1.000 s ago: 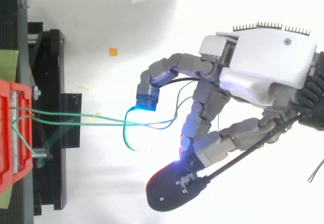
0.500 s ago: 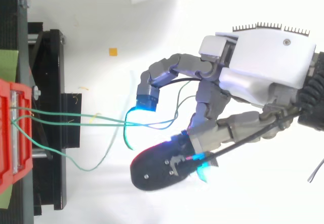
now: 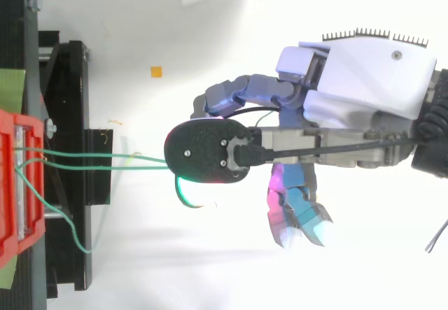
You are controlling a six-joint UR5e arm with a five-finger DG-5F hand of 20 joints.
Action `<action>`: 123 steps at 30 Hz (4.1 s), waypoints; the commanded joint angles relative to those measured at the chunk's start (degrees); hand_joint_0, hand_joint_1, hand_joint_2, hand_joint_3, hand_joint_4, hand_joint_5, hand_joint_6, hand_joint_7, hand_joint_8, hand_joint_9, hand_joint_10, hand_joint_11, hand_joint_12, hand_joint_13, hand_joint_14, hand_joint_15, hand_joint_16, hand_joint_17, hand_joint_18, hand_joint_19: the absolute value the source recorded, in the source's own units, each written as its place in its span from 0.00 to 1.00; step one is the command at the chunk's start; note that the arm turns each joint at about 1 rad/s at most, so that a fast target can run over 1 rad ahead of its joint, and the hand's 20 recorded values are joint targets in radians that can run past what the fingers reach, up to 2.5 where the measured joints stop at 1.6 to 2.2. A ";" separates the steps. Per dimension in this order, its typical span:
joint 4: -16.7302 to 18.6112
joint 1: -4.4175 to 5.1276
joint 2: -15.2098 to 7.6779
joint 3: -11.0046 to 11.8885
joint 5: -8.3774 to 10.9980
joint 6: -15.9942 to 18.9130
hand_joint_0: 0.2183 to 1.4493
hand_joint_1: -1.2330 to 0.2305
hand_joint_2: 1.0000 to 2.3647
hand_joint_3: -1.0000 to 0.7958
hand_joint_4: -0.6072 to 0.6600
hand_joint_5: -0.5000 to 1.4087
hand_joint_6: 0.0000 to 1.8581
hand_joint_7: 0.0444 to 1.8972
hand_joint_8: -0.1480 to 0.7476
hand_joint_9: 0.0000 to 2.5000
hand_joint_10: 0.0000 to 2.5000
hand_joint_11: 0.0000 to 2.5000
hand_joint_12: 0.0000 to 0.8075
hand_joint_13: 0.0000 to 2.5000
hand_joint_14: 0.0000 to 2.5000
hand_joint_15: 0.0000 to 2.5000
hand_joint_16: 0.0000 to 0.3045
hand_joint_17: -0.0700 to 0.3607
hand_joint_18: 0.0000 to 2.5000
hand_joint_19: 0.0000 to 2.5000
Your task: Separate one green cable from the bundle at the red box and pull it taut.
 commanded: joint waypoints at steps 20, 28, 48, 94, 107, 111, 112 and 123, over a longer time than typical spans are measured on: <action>-0.31 -0.18 0.00 -0.11 -0.03 5.78 0.37 0.40 0.01 0.35 0.50 0.33 0.30 0.67 0.43 0.83 0.01 0.25 0.48 0.65 0.01 0.28 0.16 0.42 0.47 0.21; -0.22 -0.18 0.00 -0.11 -0.03 4.73 0.38 0.38 0.01 0.37 0.49 0.33 0.29 0.69 0.43 0.83 0.01 0.26 0.48 0.64 0.01 0.28 0.16 0.42 0.47 0.21; 0.13 -0.18 0.00 -0.29 4.89 -8.81 0.38 0.38 0.01 0.37 0.49 0.33 0.29 0.69 0.43 0.83 0.01 0.26 0.48 0.64 0.01 0.28 0.16 0.42 0.47 0.21; 1.80 -0.18 0.09 1.65 4.89 -25.86 0.38 0.39 0.01 0.36 0.48 0.33 0.30 0.69 0.44 0.83 0.01 0.26 0.47 0.64 0.01 0.28 0.16 0.41 0.47 0.21; 2.06 -0.18 0.00 2.97 4.98 -36.85 0.38 0.38 0.01 0.35 0.48 0.33 0.30 0.68 0.43 0.83 0.01 0.26 0.48 0.64 0.01 0.28 0.16 0.41 0.47 0.21; 1.89 -0.18 0.09 3.58 4.89 -36.85 0.38 0.39 0.01 0.35 0.48 0.33 0.30 0.68 0.43 0.83 0.01 0.26 0.47 0.64 0.01 0.28 0.16 0.41 0.47 0.21; 1.80 -0.18 0.09 3.93 4.89 -36.93 0.38 0.38 0.01 0.35 0.48 0.33 0.30 0.69 0.43 0.83 0.01 0.26 0.47 0.64 0.01 0.28 0.16 0.41 0.47 0.21; 1.80 -0.18 0.00 4.81 4.89 -37.02 0.28 0.41 0.00 0.28 0.49 0.33 0.30 0.67 0.44 0.82 0.01 0.25 0.48 0.64 0.01 0.28 0.17 0.42 0.48 0.21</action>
